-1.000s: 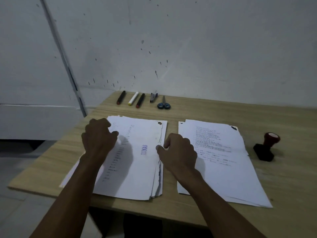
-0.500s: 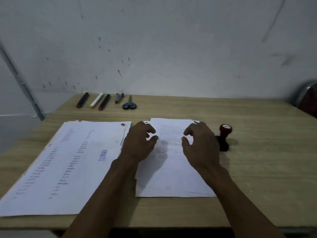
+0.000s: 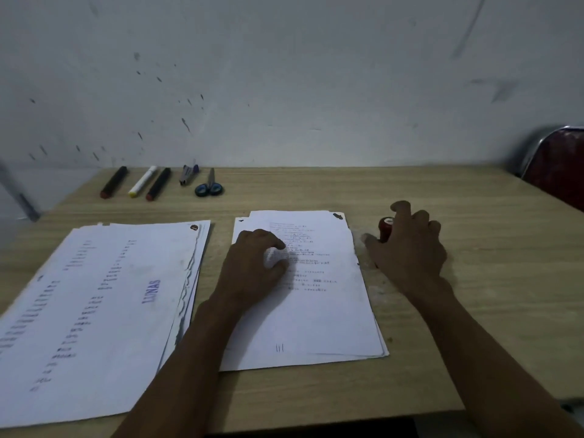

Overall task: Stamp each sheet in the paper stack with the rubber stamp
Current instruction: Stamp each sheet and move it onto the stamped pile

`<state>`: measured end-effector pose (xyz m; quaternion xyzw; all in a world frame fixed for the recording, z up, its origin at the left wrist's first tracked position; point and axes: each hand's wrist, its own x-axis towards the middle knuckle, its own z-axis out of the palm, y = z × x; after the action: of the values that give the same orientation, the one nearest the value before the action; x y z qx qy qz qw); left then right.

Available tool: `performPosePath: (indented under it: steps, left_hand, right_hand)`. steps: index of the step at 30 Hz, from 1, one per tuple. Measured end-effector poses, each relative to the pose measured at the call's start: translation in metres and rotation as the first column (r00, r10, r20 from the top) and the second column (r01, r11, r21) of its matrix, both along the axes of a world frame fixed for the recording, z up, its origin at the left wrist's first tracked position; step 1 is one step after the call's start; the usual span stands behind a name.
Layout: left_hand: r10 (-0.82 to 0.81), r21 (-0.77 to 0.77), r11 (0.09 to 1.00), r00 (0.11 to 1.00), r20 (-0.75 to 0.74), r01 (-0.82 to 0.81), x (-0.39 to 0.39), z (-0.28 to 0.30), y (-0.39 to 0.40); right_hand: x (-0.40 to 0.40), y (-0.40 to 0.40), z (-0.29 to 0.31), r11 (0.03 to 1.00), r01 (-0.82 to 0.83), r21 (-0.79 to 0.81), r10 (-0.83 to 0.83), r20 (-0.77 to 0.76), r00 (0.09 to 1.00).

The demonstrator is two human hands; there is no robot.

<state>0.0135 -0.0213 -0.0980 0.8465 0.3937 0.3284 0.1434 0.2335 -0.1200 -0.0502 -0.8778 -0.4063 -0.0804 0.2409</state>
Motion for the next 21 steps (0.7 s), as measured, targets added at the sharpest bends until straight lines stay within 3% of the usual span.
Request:
performPosePath:
  steps: [8,14,21]
  left_hand:
    - [0.029,0.022,0.999,0.996,-0.085,-0.027,0.0,0.0,-0.011]
    - [0.05,0.027,0.999,0.987,-0.154,-0.047,-0.003,-0.003,-0.013]
    - [0.069,-0.005,0.997,0.984,-0.163,-0.071,-0.006,-0.002,-0.018]
  right_hand:
    - [-0.004,-0.003,0.002,0.998,-0.063,0.004,0.063,-0.002,0.998]
    - [-0.026,-0.011,0.012,0.945,-0.293,0.142,0.314,-0.154,0.937]
    - [-0.045,-0.016,0.005,0.905,-0.423,0.042,0.425,-0.107,0.899]
